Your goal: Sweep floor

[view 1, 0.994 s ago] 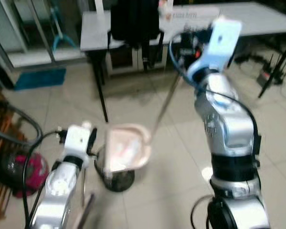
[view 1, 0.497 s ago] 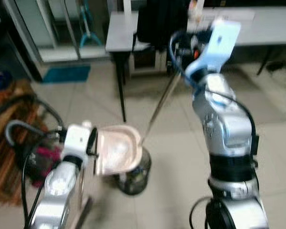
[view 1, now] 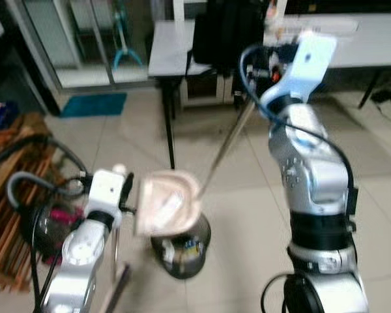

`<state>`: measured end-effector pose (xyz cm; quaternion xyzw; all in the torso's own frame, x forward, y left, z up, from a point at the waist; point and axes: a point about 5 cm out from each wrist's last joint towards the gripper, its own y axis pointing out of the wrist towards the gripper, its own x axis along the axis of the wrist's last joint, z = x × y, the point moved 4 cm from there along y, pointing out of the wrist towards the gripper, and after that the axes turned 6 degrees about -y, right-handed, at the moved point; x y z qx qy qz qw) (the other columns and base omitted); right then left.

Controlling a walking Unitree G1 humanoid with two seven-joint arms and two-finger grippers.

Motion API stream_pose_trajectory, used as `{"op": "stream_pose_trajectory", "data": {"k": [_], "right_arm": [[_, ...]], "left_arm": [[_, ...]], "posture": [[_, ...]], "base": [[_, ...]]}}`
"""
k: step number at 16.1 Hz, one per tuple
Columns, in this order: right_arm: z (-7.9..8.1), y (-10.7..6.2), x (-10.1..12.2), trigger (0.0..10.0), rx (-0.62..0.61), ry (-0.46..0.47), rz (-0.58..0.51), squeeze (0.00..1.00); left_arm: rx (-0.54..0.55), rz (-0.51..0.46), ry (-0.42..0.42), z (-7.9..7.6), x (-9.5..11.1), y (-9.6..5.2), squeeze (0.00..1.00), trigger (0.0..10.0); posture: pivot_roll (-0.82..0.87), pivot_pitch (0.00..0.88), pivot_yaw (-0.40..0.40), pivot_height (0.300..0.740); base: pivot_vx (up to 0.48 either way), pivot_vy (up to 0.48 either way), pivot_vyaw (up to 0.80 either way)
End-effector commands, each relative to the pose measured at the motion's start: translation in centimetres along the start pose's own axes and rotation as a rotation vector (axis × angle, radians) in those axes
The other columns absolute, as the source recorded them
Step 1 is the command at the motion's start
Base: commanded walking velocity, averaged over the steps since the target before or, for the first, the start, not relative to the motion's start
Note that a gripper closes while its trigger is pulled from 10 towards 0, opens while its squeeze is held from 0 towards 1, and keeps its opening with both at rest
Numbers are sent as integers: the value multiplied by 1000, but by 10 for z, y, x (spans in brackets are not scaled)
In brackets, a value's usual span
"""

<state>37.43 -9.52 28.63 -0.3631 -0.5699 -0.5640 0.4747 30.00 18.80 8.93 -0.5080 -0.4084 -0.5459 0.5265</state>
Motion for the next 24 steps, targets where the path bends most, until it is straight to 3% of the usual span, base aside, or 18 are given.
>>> {"op": "stream_pose_trajectory", "data": {"k": [1,8,11,19,24], "right_arm": [[-11,0,16,10000,-33,-19,-67,0],[-18,-3,16,10000,-38,-68,-83,0],[-12,-7,16,10000,-1,-90,-111,0],[55,-32,11,10000,286,-216,-230,0],[102,-64,7,10000,570,-426,-361,0]], "left_arm": [[-13,-30,7,-3,8,3,0,10000],[-8,-22,15,-2,4,3,0,10000],[-13,-21,19,-2,4,3,0,10000],[-17,-25,24,-4,5,5,0,10000],[-18,-25,22,-5,5,5,0,10000]], "posture": [[-60,0,64,740],[-65,0,67,740],[-64,0,70,740],[-64,0,71,740],[-67,0,71,740]], "base": [[0,0,0],[0,0,0],[0,0,0],[0,0,0],[0,0,0]]}}
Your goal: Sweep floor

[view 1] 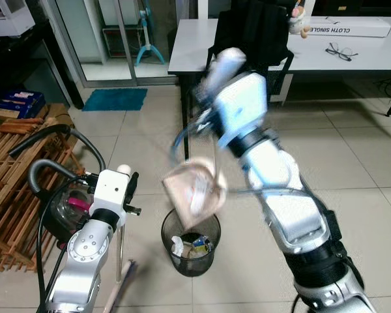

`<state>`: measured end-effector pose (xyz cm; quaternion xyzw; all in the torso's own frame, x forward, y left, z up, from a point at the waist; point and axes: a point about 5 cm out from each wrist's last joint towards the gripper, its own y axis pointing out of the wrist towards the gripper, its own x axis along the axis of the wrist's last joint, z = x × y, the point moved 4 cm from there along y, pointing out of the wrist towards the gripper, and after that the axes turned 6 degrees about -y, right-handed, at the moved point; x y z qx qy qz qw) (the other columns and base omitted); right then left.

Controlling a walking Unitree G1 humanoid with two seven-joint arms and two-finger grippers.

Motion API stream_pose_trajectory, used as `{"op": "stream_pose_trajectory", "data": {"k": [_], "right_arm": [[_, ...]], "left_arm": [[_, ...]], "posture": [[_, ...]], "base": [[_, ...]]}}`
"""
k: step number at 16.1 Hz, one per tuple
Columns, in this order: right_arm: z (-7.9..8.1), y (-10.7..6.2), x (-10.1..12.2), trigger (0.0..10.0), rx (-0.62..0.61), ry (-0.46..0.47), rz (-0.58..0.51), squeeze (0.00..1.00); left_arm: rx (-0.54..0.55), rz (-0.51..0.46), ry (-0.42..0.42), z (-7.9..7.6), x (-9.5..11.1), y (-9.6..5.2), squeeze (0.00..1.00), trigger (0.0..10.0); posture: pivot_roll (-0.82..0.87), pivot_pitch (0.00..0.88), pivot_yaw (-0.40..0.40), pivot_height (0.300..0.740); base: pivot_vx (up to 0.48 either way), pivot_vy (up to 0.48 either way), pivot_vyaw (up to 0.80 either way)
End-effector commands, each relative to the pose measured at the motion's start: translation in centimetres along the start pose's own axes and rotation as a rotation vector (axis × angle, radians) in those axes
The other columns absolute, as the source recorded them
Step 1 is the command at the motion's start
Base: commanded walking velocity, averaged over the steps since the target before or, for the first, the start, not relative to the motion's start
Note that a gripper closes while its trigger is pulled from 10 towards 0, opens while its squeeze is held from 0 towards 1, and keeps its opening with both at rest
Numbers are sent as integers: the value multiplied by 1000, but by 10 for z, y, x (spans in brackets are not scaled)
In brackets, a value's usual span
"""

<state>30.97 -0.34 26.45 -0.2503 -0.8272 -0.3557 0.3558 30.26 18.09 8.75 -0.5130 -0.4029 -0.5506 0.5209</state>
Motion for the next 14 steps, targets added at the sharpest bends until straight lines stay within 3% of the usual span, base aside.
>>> {"op": "stream_pose_trajectory", "data": {"k": [1,10,14], "right_arm": [[10,-1,23,10000,51,-70,-115,0],[48,-12,30,10000,268,-109,-177,0],[45,-10,23,10000,268,-163,-142,0]], "left_arm": [[2,-23,21,2,6,1,0,10000],[0,-20,18,0,5,2,0,10000],[2,-20,15,-1,6,3,0,10000]], "posture": [[-66,0,70,740],[-70,0,67,740],[-72,0,66,740]], "base": [[0,0,0],[0,0,0],[0,0,0]]}}
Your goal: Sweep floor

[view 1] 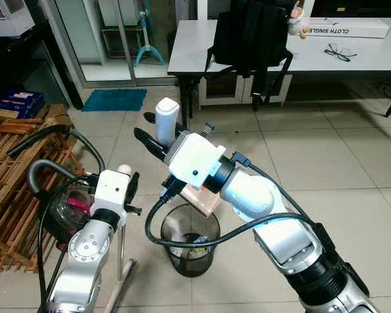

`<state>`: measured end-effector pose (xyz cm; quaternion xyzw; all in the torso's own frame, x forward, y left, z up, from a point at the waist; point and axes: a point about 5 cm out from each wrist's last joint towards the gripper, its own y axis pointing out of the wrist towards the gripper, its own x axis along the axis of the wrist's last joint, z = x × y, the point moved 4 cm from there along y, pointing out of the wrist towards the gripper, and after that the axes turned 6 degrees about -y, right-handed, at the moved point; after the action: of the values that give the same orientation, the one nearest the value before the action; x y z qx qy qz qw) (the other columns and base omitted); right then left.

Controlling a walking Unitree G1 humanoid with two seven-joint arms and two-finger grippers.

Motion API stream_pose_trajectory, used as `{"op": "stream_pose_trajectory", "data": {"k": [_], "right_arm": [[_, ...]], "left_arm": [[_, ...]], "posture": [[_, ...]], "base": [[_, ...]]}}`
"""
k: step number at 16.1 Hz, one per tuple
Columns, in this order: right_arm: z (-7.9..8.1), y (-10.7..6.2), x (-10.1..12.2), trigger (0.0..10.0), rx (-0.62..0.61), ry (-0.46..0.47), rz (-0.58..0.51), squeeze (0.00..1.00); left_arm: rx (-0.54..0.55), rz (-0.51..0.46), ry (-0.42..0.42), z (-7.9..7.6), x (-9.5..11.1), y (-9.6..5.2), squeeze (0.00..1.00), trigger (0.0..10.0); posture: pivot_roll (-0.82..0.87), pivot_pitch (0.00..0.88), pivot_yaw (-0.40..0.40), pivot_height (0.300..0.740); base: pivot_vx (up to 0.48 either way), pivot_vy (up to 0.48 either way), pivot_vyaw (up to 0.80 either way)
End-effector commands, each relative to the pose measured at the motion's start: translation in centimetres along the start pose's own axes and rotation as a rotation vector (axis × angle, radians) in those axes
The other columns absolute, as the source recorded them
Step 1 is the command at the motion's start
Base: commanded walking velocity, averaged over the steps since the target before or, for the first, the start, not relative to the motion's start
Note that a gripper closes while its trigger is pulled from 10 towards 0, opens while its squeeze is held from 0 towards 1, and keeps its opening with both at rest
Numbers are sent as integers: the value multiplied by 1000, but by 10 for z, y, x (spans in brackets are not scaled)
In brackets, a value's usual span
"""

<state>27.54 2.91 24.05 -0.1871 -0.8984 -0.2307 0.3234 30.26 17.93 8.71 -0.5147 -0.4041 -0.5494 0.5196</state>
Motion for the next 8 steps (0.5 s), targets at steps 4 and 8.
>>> {"op": "stream_pose_trajectory", "data": {"k": [4,8], "right_arm": [[-99,-22,-34,10000,-487,-122,277,0],[-137,-76,-75,10000,-692,-118,508,0]], "left_arm": [[-73,30,21,-8,-2,3,0,10000],[-245,24,16,-31,-2,5,0,10000]], "posture": [[-80,0,65,740],[-94,0,67,740]], "base": [[0,0,0],[0,0,-600]]}}
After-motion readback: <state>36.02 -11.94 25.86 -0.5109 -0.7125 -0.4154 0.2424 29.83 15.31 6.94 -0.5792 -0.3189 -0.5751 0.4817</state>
